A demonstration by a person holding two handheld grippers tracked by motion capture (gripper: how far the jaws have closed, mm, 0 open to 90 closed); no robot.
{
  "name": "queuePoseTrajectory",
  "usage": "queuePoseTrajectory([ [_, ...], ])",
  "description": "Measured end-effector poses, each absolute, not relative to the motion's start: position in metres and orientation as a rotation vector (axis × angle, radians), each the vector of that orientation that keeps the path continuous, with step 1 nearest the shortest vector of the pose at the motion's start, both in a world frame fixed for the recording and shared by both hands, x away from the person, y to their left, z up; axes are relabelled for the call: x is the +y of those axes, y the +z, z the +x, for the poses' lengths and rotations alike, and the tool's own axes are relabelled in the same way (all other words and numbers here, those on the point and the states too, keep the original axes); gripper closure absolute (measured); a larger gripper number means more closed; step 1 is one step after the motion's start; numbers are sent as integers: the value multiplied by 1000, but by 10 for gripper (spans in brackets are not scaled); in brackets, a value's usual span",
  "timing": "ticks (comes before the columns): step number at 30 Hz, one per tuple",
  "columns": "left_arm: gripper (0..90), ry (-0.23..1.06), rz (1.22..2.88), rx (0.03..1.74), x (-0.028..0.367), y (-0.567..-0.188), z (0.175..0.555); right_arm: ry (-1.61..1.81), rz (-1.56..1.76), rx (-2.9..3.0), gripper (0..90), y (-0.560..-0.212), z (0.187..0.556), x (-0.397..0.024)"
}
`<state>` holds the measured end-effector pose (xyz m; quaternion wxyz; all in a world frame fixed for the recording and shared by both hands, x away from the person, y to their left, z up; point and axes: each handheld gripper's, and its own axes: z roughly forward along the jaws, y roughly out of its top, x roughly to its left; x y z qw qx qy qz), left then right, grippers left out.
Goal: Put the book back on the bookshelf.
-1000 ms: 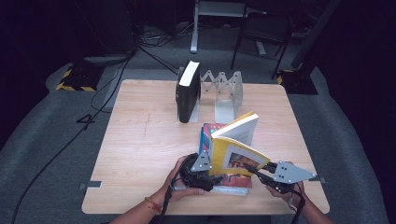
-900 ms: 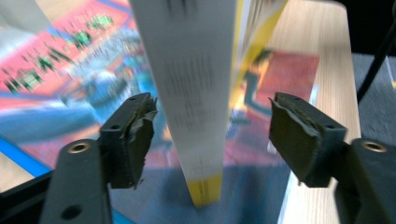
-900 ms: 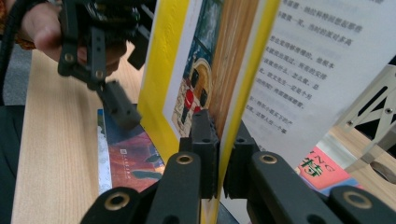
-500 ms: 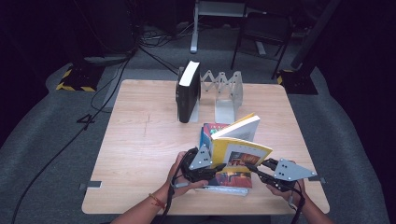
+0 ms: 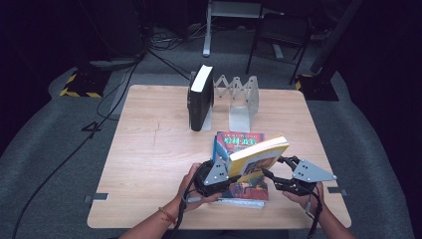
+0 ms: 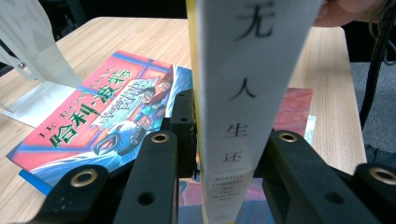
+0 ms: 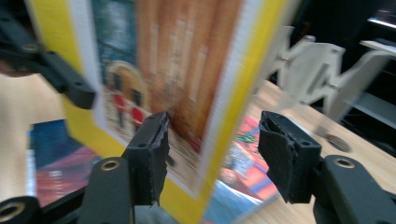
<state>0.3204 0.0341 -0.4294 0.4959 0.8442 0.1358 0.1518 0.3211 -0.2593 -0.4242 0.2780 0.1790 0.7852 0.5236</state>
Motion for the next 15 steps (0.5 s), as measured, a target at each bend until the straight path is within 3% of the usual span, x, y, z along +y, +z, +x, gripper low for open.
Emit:
queuePoseTrajectory([
  [15,670,393,1895,348,31,-403,321,1368,493,2107,450,-424,322,-251],
])
